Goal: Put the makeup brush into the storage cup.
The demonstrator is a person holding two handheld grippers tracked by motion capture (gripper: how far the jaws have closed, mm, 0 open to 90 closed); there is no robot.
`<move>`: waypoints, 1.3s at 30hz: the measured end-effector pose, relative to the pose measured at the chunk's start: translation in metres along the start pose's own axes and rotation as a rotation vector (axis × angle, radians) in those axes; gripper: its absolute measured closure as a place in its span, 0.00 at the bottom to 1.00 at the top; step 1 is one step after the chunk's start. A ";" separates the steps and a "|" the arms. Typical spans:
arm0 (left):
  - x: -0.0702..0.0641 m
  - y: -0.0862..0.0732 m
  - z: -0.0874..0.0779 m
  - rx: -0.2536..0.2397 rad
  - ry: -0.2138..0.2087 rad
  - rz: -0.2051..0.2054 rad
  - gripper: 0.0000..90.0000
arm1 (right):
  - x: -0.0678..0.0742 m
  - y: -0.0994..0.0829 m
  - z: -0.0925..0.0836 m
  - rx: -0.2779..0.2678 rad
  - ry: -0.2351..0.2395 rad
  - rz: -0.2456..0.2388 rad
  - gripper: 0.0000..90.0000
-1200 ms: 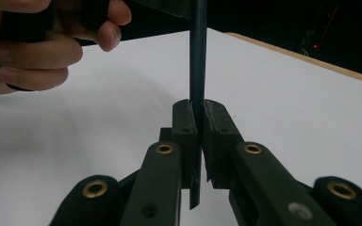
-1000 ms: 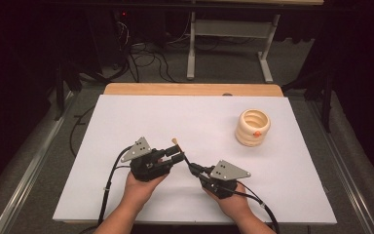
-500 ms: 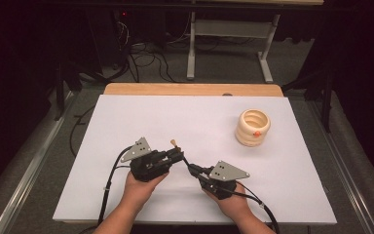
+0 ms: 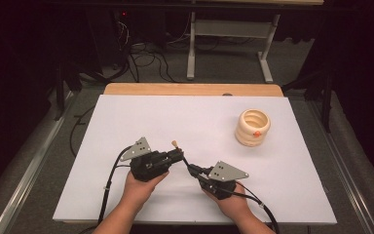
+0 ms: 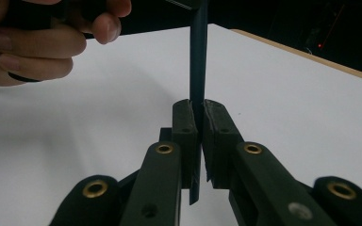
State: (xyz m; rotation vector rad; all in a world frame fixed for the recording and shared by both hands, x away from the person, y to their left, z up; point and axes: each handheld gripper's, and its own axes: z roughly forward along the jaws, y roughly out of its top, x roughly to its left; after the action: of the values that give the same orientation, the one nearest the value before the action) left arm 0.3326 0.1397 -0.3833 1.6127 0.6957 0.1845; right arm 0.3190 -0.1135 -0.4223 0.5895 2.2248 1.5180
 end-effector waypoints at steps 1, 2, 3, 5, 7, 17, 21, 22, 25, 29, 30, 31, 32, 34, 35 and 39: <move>0.000 0.000 0.000 0.000 0.000 0.000 0.90 | 0.000 0.000 0.000 -0.001 0.003 0.001 0.96; 0.000 0.000 0.000 0.001 -0.005 0.002 0.90 | 0.000 0.000 0.000 -0.001 0.003 0.001 0.96; -0.001 0.000 0.000 0.001 -0.008 0.012 0.91 | 0.000 0.000 0.000 0.004 0.001 -0.007 0.96; -0.001 0.000 0.000 0.000 -0.017 0.013 0.92 | 0.000 -0.001 0.001 0.005 -0.001 -0.012 0.96; -0.001 0.000 0.001 0.001 -0.018 0.015 0.92 | 0.000 -0.001 0.002 0.002 0.000 -0.016 0.96; -0.002 -0.001 0.000 -0.003 -0.023 0.029 0.93 | 0.001 -0.001 0.001 0.004 -0.001 -0.019 0.96; -0.003 -0.001 0.000 -0.003 -0.025 0.032 0.93 | 0.000 -0.001 0.001 0.006 0.002 -0.011 0.95; -0.003 -0.001 0.000 -0.003 -0.025 0.032 0.93 | 0.000 -0.001 0.001 0.006 0.002 -0.011 0.95; -0.004 0.000 -0.001 -0.009 -0.023 0.038 0.93 | 0.001 0.000 0.000 0.006 0.001 -0.002 0.94; -0.004 0.000 -0.001 -0.011 -0.020 0.042 0.93 | -0.001 0.000 0.001 0.013 0.002 0.016 0.88; -0.004 0.000 -0.001 -0.011 -0.019 0.044 0.93 | 0.000 0.000 0.001 0.016 0.003 0.017 0.86; -0.004 0.000 -0.001 -0.013 -0.019 0.043 0.93 | 0.000 0.000 0.001 0.012 0.003 0.019 0.84; -0.004 0.000 -0.001 -0.013 -0.019 0.043 0.93 | 0.000 0.000 0.001 0.010 0.004 0.017 0.83; -0.005 0.000 -0.001 -0.012 -0.019 0.049 0.93 | 0.000 0.001 0.001 0.010 0.004 0.013 0.80; -0.005 0.000 -0.001 -0.012 -0.019 0.051 0.93 | -0.001 0.001 0.001 0.009 0.005 0.010 0.78; -0.005 0.001 -0.002 -0.011 -0.015 0.059 0.93 | -0.001 0.004 0.001 0.013 0.018 0.037 0.63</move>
State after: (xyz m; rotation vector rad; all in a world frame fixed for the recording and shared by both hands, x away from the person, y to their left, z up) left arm 0.3277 0.1383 -0.3809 1.6232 0.6348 0.2187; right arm 0.3205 -0.1122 -0.4190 0.6266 2.2511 1.5338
